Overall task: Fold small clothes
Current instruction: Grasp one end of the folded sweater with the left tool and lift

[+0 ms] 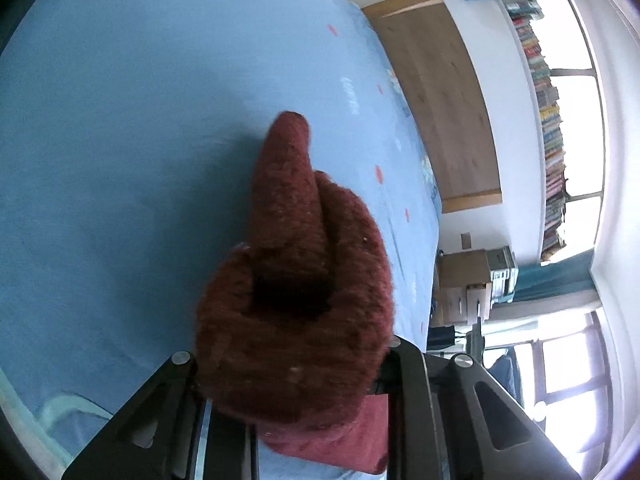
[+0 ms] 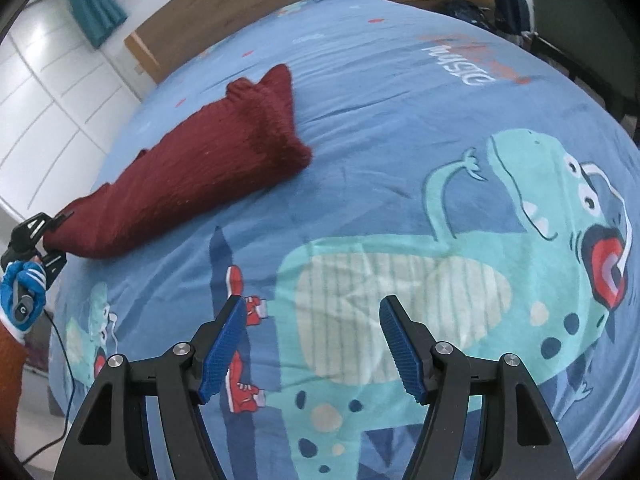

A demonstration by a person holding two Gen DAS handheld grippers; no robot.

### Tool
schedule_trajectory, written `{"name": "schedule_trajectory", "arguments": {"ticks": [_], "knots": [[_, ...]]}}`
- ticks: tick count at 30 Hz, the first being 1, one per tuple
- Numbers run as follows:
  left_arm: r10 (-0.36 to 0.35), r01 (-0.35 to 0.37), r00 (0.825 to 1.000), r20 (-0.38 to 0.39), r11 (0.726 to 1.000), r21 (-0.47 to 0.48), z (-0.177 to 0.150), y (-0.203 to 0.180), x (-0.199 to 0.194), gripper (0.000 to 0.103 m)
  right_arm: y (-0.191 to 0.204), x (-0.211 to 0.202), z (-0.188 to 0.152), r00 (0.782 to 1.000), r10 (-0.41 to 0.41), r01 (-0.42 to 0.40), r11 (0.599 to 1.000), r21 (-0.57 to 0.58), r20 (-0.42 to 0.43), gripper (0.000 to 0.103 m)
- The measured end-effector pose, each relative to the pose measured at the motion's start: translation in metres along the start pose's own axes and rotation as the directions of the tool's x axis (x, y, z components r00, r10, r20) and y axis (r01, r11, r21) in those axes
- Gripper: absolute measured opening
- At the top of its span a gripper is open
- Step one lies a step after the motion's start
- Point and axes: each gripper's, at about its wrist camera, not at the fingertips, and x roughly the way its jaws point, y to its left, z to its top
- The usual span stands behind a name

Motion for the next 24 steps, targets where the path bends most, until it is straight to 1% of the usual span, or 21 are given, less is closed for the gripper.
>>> {"name": "schedule_trajectory", "arguments": {"ticks": [3, 8, 12, 15, 17, 19, 20, 22, 24], "knots": [[-0.021, 0.021, 1.0, -0.012, 0.999, 0.026, -0.008, -0.026, 0.007, 0.018, -0.011, -0.005, -0.002, 1.0, 0.013, -0.013, 1.0, 0.026, 0.013, 0.071], [-0.078, 0.082, 0.995, -0.058, 0.994, 0.077, -0.033, -0.081, 0.039, 0.018, -0.03, -0.014, -0.003, 0.999, 0.015, -0.017, 0.998, 0.06, 0.036, 0.071], [-0.135, 0.148, 0.984, -0.119, 0.983, 0.109, -0.058, -0.118, 0.063, 0.018, -0.041, -0.025, -0.005, 0.998, 0.012, -0.016, 0.998, 0.068, 0.056, 0.071], [-0.153, 0.179, 0.97, -0.187, 0.975, 0.135, -0.082, -0.145, 0.089, 0.018, -0.051, -0.032, -0.006, 0.998, 0.008, -0.014, 0.997, 0.08, 0.069, 0.071], [-0.139, 0.18, 0.964, -0.229, 0.969, 0.17, -0.102, -0.161, 0.108, 0.018, -0.058, -0.035, -0.007, 0.997, 0.005, -0.012, 0.996, 0.092, 0.075, 0.071], [-0.108, 0.168, 0.955, -0.276, 0.965, 0.201, -0.126, -0.169, 0.129, 0.018, -0.064, -0.038, -0.009, 0.997, 0.0, -0.009, 0.995, 0.102, 0.081, 0.071], [-0.085, 0.154, 0.951, -0.297, 0.964, 0.218, -0.138, -0.17, 0.138, 0.018, -0.069, -0.039, -0.01, 0.997, -0.004, -0.005, 0.994, 0.109, 0.082, 0.071], [-0.016, 0.112, 0.941, -0.338, 0.957, 0.268, -0.166, -0.166, 0.159, 0.018, -0.076, -0.043, -0.013, 0.996, -0.013, 0.003, 0.993, 0.121, 0.084, 0.071], [0.047, 0.079, 0.929, -0.366, 0.943, 0.323, -0.188, -0.161, 0.175, 0.017, -0.083, -0.044, -0.014, 0.996, -0.021, 0.009, 0.991, 0.131, 0.085, 0.071]]}}
